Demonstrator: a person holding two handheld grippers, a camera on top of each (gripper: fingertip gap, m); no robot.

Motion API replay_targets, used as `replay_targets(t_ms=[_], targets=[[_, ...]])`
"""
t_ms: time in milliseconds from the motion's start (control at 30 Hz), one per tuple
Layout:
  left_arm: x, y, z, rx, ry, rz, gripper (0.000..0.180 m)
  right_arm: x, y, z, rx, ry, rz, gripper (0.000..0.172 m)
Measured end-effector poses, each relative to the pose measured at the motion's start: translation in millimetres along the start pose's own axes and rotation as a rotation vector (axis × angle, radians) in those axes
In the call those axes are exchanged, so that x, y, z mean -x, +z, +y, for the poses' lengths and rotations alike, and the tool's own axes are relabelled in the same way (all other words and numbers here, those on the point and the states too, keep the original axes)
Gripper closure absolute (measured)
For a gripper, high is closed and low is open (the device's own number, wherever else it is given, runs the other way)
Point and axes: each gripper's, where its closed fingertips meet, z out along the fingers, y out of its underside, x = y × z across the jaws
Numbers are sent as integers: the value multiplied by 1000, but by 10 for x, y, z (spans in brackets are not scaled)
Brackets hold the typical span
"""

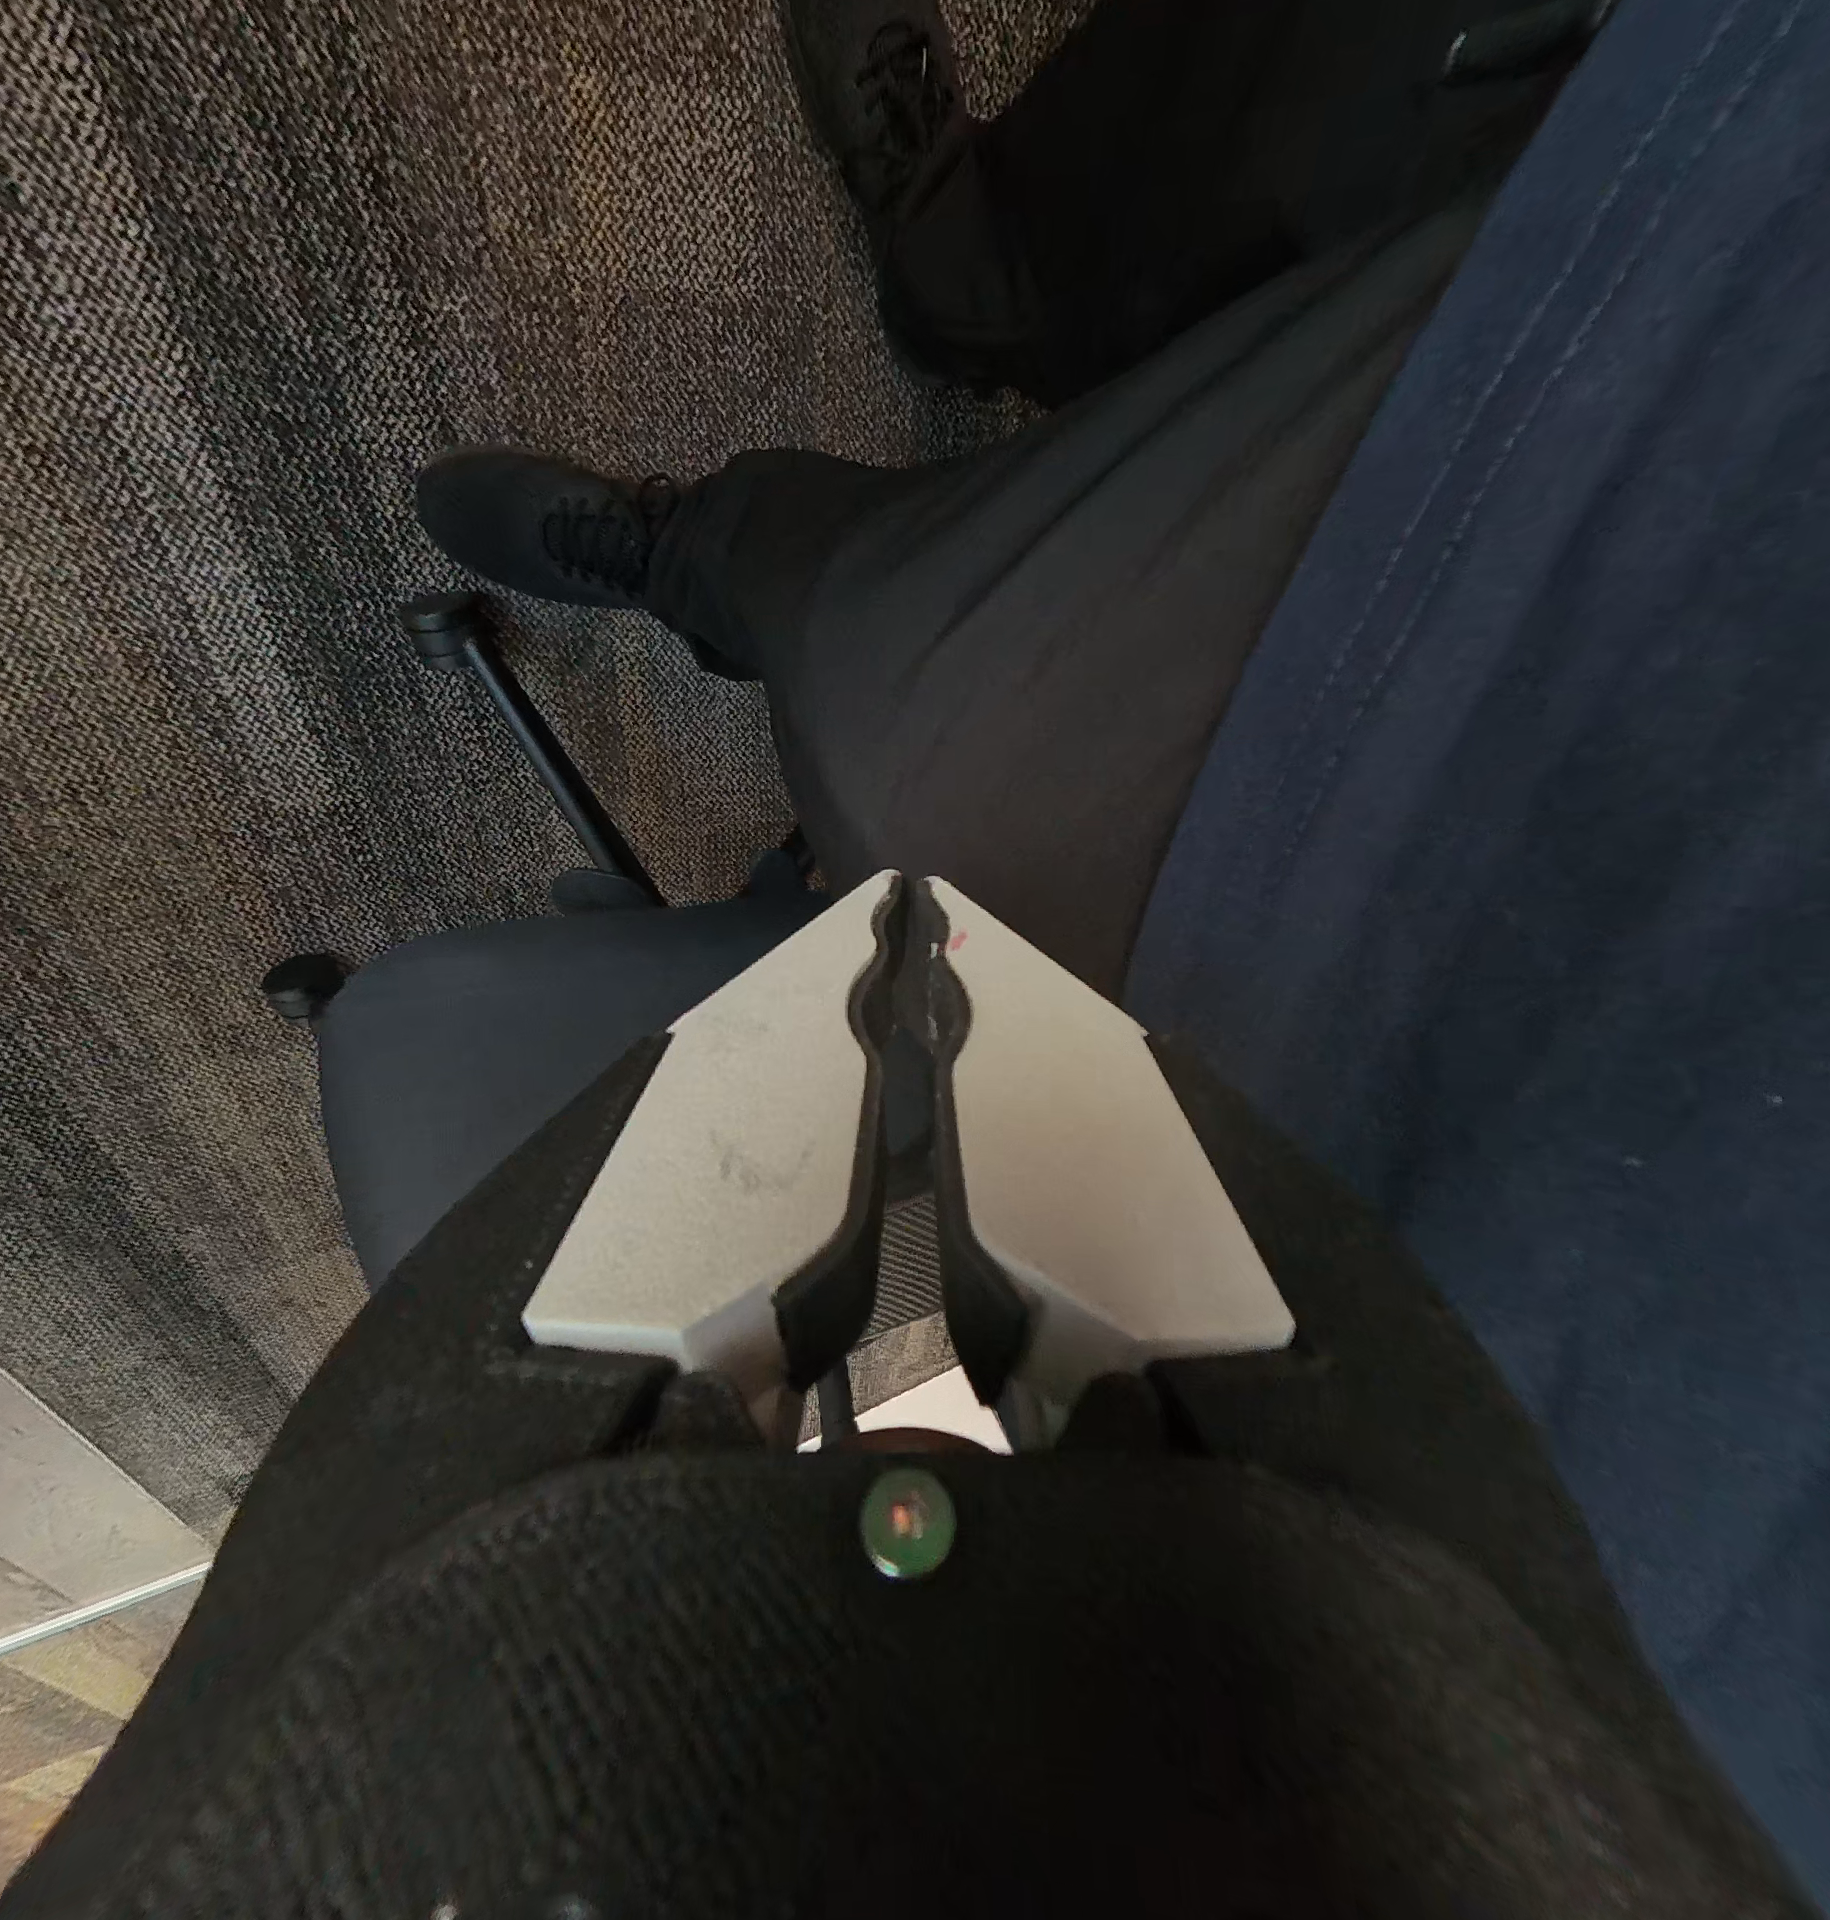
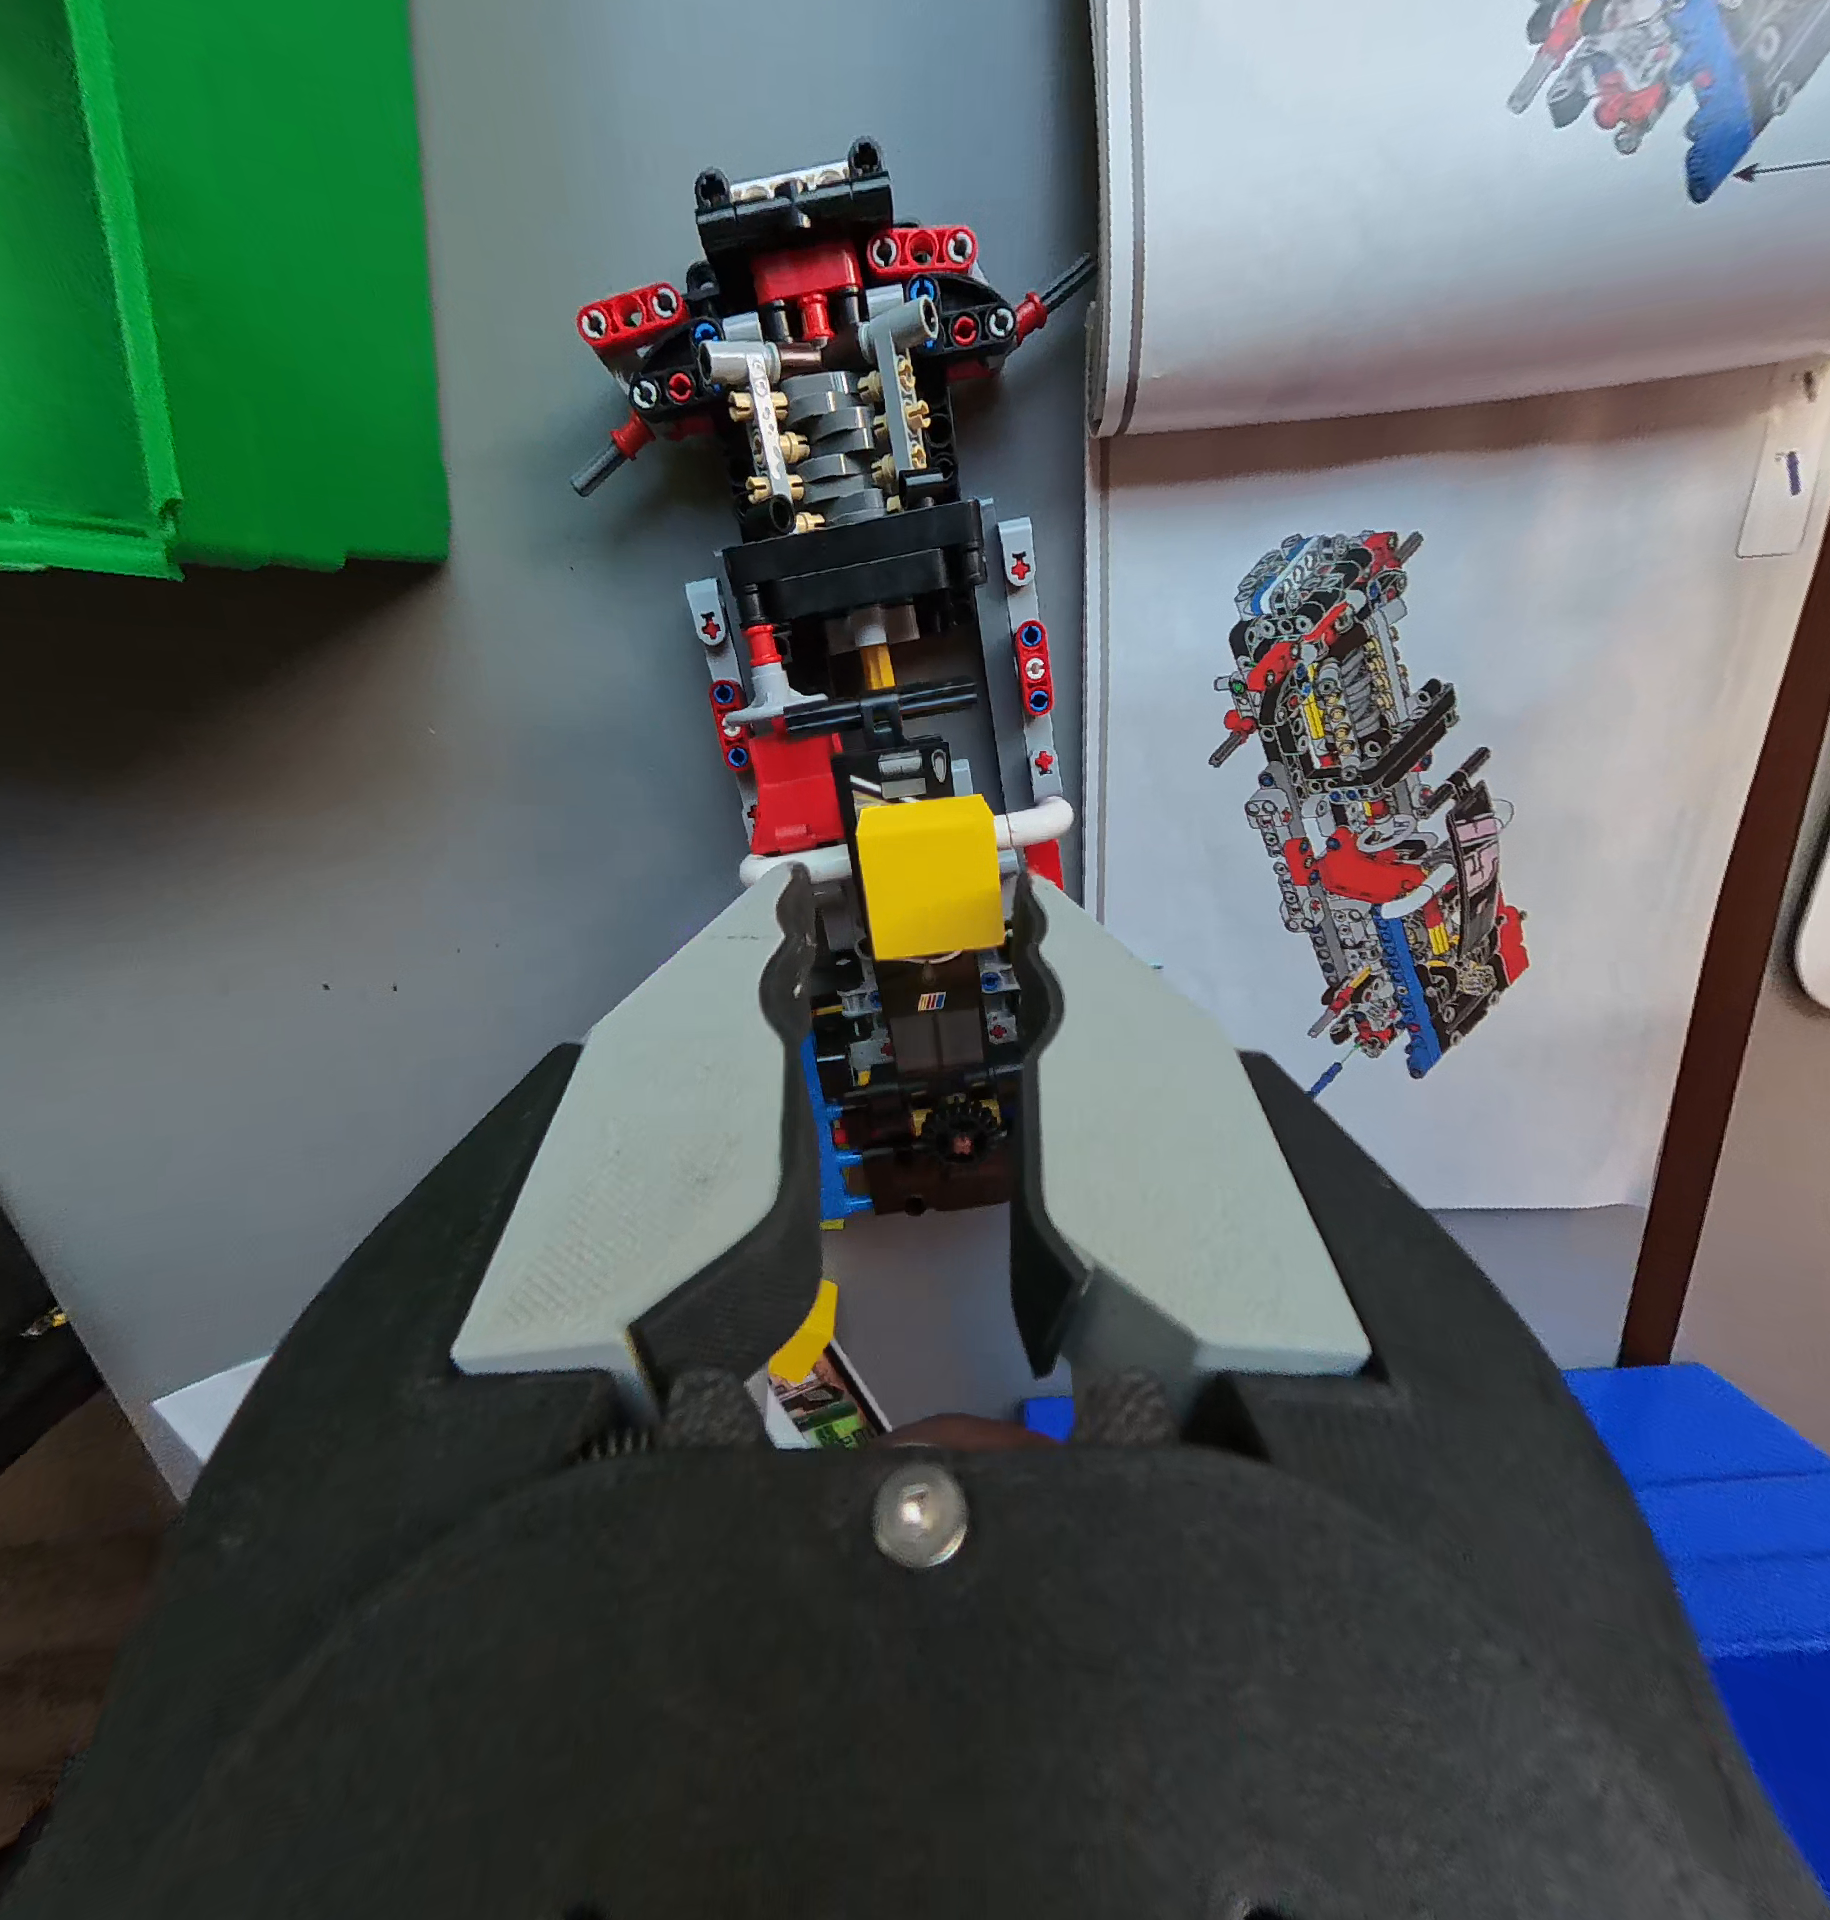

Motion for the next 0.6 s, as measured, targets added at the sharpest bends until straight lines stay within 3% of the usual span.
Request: replay_targets(t_ms=[200, 333, 467, 600], targets=[[111, 45, -46, 48, 91, -4, 180, 102, -360, -42, -149, 111, 25, 134], [322, 14, -237, 56, 184, -26, 180, 246, -682, 48, -293, 223, 58, 137], [629, 7, -403, 37, 233, -40, 180, 382, -910, 359, -384, 397, 123, 128], [1005, 68, -300, 78, 232, -40, 180, 622, -1008, 756, -417, 570, 155, 126]])
